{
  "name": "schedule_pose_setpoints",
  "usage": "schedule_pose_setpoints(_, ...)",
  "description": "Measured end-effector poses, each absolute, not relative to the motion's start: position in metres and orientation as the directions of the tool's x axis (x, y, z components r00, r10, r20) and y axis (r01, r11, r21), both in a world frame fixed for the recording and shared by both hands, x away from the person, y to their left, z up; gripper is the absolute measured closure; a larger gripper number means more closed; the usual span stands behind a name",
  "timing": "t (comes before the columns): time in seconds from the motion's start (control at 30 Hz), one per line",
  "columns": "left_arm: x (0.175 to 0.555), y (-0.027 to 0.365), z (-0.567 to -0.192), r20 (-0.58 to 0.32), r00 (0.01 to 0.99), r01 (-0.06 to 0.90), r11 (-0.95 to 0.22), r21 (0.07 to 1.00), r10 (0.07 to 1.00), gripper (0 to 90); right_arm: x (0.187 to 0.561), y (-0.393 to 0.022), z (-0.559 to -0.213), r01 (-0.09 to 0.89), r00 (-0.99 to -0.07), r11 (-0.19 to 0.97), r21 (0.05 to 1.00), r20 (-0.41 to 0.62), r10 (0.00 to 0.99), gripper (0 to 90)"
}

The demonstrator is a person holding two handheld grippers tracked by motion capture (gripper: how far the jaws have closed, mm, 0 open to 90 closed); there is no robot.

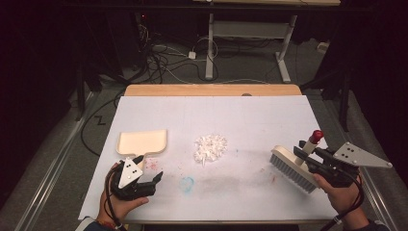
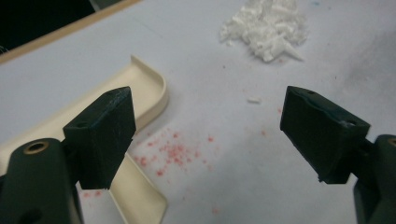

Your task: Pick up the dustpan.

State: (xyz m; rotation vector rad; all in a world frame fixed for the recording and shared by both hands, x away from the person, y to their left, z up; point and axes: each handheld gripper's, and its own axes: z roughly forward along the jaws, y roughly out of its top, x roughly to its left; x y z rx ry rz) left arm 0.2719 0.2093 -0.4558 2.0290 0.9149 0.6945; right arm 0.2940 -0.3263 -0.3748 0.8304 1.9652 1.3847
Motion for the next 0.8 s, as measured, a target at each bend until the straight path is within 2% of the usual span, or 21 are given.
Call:
schedule_pose_setpoints(0.33,0.266,0.207,-0.457,0.158,0.587,0.385,-0.446,0.808,0.794,19.0,0.293,-0.328,-0.373,0.148,-0.628,0.264,0.953,-0.116,0.769,70.5)
schedule_pose_setpoints(0.63,0.268,0.218,-0.462,0.039,0.453,0.578,-0.326,0.748,0.891,21.3,0.296,-0.325,-0.373,0.151,-0.628,0.283,0.947,-0.129,0.767,70.4)
schedule_pose_setpoints(0.8,0.285,0.217,-0.471,0.037,0.373,0.654,-0.291,0.698,0.927,23.8,0.298,-0.325,-0.373,0.156,-0.626,0.293,0.943,-0.134,0.768,70.4)
